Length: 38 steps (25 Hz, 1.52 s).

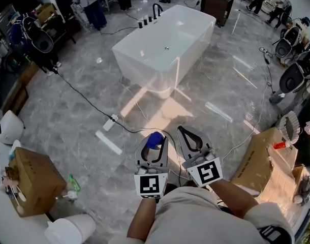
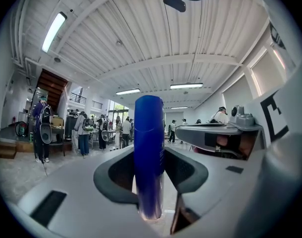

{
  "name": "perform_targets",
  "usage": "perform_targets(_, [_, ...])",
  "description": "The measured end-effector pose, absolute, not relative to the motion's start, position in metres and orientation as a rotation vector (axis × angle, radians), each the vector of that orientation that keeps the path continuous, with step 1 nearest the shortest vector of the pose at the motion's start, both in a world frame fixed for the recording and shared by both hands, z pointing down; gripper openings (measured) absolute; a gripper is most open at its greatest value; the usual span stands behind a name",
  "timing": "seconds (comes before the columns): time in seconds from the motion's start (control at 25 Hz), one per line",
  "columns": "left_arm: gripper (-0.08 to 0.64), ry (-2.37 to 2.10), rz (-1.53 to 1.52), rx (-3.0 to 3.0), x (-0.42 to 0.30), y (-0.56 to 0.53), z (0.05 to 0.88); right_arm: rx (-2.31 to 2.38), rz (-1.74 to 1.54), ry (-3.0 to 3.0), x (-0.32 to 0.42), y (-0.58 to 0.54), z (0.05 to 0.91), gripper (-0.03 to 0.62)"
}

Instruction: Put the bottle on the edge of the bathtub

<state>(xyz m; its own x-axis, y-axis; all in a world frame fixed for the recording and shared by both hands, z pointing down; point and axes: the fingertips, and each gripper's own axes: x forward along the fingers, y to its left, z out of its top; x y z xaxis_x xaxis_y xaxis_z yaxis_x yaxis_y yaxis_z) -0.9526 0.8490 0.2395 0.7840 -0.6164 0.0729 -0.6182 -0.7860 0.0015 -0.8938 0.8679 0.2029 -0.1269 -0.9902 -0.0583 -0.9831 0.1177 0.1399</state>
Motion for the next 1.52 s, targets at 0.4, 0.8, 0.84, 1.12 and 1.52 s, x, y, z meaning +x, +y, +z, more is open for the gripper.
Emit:
perform_targets(0.4, [0.173,-0.871,0.075,2.924,-0.952,0.825,0.253,2.106,-0.205,-2.196,-0.895,0.854,0.211,0.005])
perform_targets(0.8, [0.173,-0.788,0.134,2.955,-0.855,0.787,0.265,2.167,-0.154,-2.131,-0.785,0.820,0.232,0.006])
perform_targets(0.84, [0.173,-0.793,0.135,2.955,-0.845,0.780,0.265,2.162,-0.151,-2.135,-0.774,0.813,0.233,0.006])
perform_targets(1.12, [0.173,-0.798,0.186,2.961,-0.756,0.734,0.269,2.188,-0.089,-2.130,-0.676,0.775,0.243,0.005])
perform_targets(1.52, [0.173,-0.708,0.245,2.997,-0.636,0.713,0.281,2.173,-0.057,-2.124,-0.559,0.757,0.258,0.006])
